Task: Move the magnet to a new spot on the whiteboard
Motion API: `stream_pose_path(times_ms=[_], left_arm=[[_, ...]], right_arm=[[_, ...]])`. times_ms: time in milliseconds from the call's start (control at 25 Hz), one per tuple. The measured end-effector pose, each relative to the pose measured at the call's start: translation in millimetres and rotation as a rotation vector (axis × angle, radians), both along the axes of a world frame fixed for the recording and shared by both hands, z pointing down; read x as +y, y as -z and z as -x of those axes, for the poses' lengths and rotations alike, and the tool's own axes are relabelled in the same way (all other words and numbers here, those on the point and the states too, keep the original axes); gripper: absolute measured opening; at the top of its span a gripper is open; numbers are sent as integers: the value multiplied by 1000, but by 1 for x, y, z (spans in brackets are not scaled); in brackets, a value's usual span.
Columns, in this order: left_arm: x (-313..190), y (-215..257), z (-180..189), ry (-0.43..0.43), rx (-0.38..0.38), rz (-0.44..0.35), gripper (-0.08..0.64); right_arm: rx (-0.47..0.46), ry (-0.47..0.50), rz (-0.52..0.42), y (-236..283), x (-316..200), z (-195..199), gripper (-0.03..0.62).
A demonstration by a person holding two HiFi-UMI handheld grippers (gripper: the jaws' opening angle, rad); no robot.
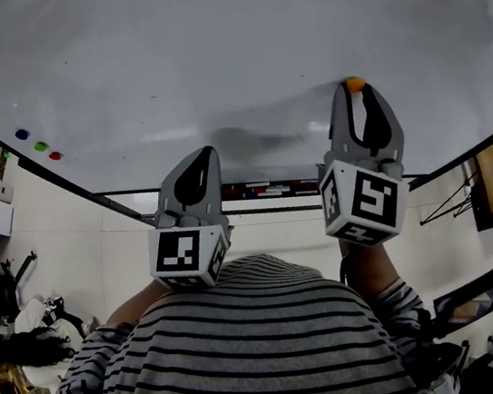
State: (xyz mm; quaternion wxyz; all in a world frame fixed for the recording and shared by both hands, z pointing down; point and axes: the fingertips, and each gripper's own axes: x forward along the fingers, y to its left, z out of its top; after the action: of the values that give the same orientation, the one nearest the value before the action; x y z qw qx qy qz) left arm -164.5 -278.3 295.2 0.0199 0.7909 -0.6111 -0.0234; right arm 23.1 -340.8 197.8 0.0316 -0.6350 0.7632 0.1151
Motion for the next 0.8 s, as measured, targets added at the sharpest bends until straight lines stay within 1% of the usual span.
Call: stream_pose_path(times_ms=[200, 400, 520, 680, 760, 800], left_arm=[[-4, -5, 6, 9, -1, 14, 15], [11, -6, -8, 11, -5, 12, 15], [31, -10, -27, 9, -1, 17, 15], [71, -14, -62, 16, -4, 22, 15], [96, -16, -83, 18, -4, 24, 15], [109, -17, -94, 19, -5, 27, 15]], right_arm=[[-13, -8, -24, -2, -3, 0, 115], [-29, 37, -29, -6, 15, -10, 115], [-47, 82, -11, -13, 43, -18, 99], [-70, 121, 36, -29, 93, -41, 49], [-85, 142, 72, -42, 119, -57, 12], [-89, 154, 94, -50, 132, -65, 5]])
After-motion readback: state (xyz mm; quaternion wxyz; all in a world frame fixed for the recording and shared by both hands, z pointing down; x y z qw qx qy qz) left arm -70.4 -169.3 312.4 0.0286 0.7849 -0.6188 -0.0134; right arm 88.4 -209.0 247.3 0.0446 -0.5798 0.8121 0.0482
